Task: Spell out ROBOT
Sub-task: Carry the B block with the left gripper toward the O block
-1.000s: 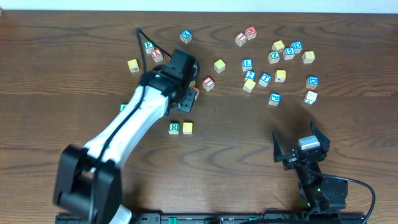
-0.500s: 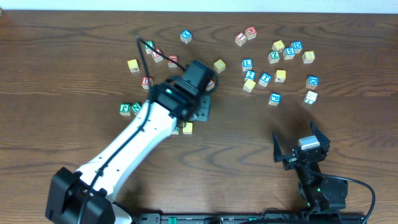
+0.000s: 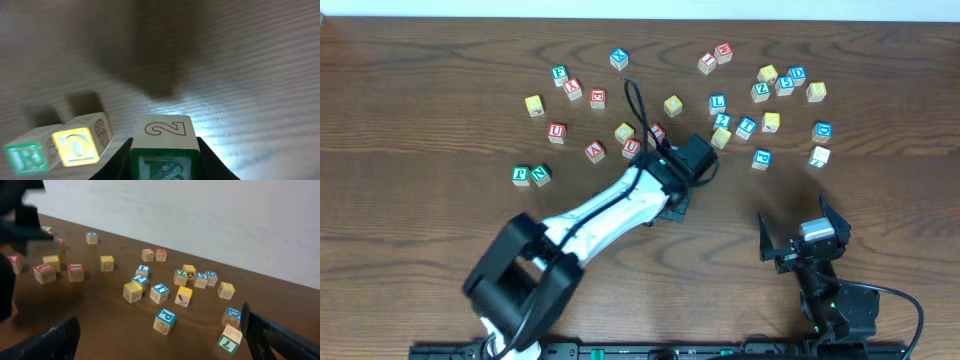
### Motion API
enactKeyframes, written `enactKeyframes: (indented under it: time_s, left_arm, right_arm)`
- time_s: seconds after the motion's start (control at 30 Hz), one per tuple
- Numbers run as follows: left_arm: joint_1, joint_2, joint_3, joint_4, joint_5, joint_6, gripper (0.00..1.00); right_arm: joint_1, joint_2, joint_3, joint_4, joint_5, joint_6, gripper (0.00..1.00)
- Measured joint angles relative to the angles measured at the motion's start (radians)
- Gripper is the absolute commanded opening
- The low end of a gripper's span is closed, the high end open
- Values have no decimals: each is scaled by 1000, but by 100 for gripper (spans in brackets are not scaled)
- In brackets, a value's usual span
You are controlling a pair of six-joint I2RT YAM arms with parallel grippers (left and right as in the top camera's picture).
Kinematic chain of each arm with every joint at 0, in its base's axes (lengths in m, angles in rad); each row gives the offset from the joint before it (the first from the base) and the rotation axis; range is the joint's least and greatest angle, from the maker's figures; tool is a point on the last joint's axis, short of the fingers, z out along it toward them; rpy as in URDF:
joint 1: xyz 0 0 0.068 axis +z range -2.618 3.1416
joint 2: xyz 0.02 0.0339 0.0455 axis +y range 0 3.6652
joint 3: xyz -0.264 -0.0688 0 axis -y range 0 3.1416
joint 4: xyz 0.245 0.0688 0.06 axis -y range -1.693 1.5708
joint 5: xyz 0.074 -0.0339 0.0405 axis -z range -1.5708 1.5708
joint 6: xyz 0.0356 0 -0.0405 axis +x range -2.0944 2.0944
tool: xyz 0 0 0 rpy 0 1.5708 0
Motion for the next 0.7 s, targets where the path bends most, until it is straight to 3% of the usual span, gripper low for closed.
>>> enactKeyframes:
  time_s: [0.5,0.57,0.7]
  left_arm:
    - [0,64,0,63,-11,-72,19]
    - [0,64,0,63,-11,-87,13]
    - [0,64,-6,65,-11,-105,12]
  right_arm:
    - [0,0,0,0,0,0,99]
    - [0,0,0,0,0,0,99]
    - [0,0,0,0,0,0,99]
